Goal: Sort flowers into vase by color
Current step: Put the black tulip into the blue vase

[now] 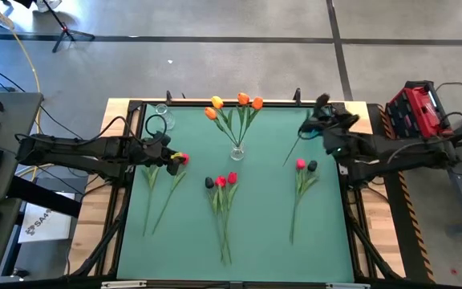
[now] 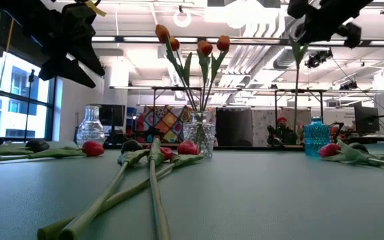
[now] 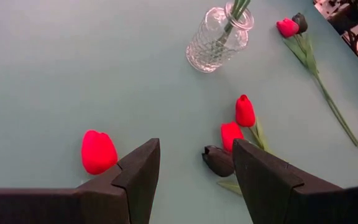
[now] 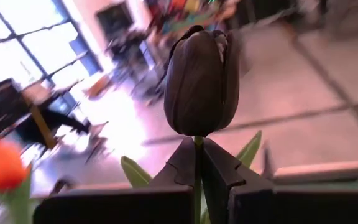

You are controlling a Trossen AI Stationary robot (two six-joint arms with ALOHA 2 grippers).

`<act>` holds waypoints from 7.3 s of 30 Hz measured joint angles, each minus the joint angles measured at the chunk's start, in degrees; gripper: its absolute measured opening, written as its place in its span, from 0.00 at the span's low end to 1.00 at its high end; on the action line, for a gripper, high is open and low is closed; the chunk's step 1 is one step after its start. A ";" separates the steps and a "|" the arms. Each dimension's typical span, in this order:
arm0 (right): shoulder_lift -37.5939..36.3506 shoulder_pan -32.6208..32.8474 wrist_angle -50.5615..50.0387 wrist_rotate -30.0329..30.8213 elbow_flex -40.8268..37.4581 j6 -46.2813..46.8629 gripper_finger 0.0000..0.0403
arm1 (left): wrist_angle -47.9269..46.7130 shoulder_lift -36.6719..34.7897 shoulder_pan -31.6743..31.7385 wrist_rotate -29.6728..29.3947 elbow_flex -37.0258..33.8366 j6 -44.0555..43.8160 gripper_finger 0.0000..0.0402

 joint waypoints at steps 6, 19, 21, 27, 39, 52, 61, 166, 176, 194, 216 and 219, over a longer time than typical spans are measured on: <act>-3.22 -4.62 13.84 5.98 0.00 -20.77 0.00 | 0.02 -0.02 0.00 0.17 0.00 -1.47 0.47; -3.44 -19.12 42.22 -1.91 0.04 -58.81 0.00 | 0.02 -0.02 0.00 0.01 0.00 -4.01 0.47; -3.35 -21.50 42.62 -2.95 0.04 -60.37 0.00 | 0.02 -0.02 0.00 0.00 0.00 -4.04 0.47; -1.98 -28.12 42.43 -7.89 0.04 -57.77 0.00 | 0.02 -0.02 0.00 -0.37 0.00 -4.73 0.47; 4.68 -33.96 41.96 -11.16 0.05 -55.05 0.00 | 0.02 -0.02 -0.94 0.07 0.00 -5.97 0.47; 4.36 -32.91 13.77 -11.68 0.04 -31.47 0.00 | 0.00 -0.02 -1.64 0.22 0.00 -5.70 0.47; 4.29 -33.08 1.80 -21.80 0.07 -13.78 0.00 | -1.07 -0.02 -1.64 1.15 0.00 -4.97 0.47; 0.94 3.12 -44.98 -56.12 -2.71 36.79 0.57 | -0.83 0.00 -1.45 -2.97 0.00 -6.00 0.47; 9.44 3.50 -40.12 -65.86 -6.58 44.20 0.40 | -0.84 0.00 -1.46 -4.42 0.00 -6.01 0.47; 13.93 -0.23 -24.57 -63.00 -16.76 44.74 0.32 | -0.90 0.00 -1.44 -4.86 0.00 -4.15 0.47; 13.89 -1.24 -23.12 -60.31 -14.42 37.50 0.02 | -0.87 0.00 -1.40 -4.81 0.00 -3.43 0.47; 13.89 -1.07 -23.37 -58.45 -11.68 35.90 0.01 | -0.85 0.00 -1.40 -3.71 0.00 -3.52 0.47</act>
